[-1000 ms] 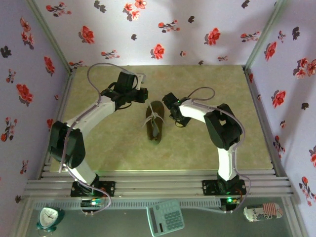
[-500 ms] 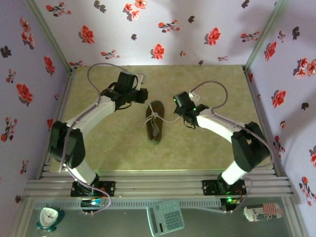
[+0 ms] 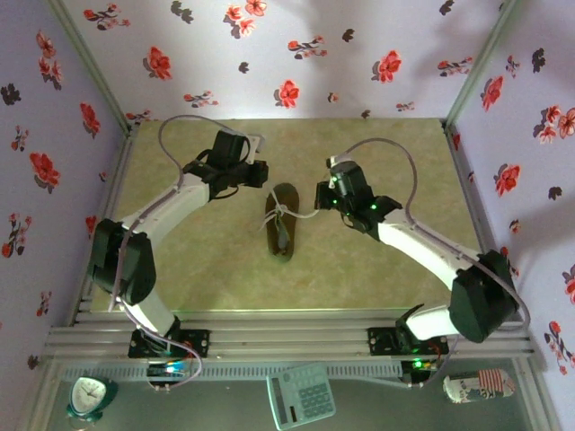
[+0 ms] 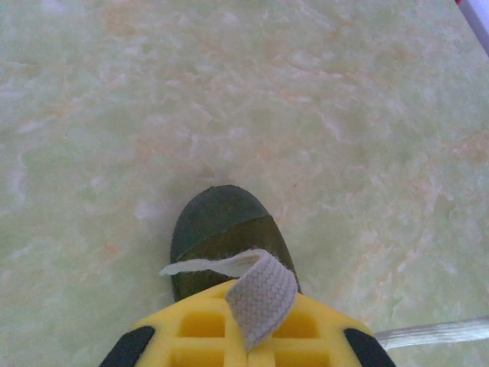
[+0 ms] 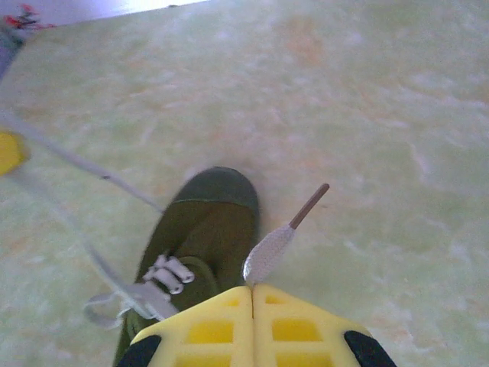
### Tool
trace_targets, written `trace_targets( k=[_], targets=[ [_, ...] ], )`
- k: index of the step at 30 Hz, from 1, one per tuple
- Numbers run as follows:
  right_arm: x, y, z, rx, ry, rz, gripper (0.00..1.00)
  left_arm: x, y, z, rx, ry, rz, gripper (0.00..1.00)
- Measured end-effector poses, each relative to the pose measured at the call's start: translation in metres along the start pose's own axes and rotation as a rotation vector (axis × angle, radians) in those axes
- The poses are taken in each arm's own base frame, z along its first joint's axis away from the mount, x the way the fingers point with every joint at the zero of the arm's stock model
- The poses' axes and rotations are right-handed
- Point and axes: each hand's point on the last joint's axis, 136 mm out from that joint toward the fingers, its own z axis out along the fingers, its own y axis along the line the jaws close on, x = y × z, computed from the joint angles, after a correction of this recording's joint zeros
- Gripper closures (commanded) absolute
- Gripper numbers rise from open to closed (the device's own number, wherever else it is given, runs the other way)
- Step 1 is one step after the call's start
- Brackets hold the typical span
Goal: Tie the shoes
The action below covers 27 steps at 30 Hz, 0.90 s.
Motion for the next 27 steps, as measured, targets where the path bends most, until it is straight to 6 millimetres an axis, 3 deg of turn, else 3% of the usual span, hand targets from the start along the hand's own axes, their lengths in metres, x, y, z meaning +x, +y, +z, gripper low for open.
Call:
trace_targets(
  k=[4,9,15,19,27],
  targets=[
    [0.006,0.011,-0.004,-0.058,0.031,-0.085,1.00,-0.001,0.002,0.000,0.008,0.001,-0.010,1.00],
    [0.016,0.011,-0.010,-0.060,0.071,-0.140,1.00,-0.003,0.009,-0.002,0.005,-0.002,-0.023,1.00],
    [-0.006,0.015,-0.040,-0.059,0.015,-0.176,1.00,-0.001,0.011,0.000,0.013,0.006,-0.031,1.00],
    [-0.013,0.018,-0.054,-0.063,0.020,-0.215,1.00,0.003,0.010,0.013,0.032,0.036,-0.039,1.00],
    [0.008,0.021,-0.051,-0.087,0.108,-0.244,1.00,-0.005,0.000,0.042,0.110,0.093,-0.043,1.00]
  ],
)
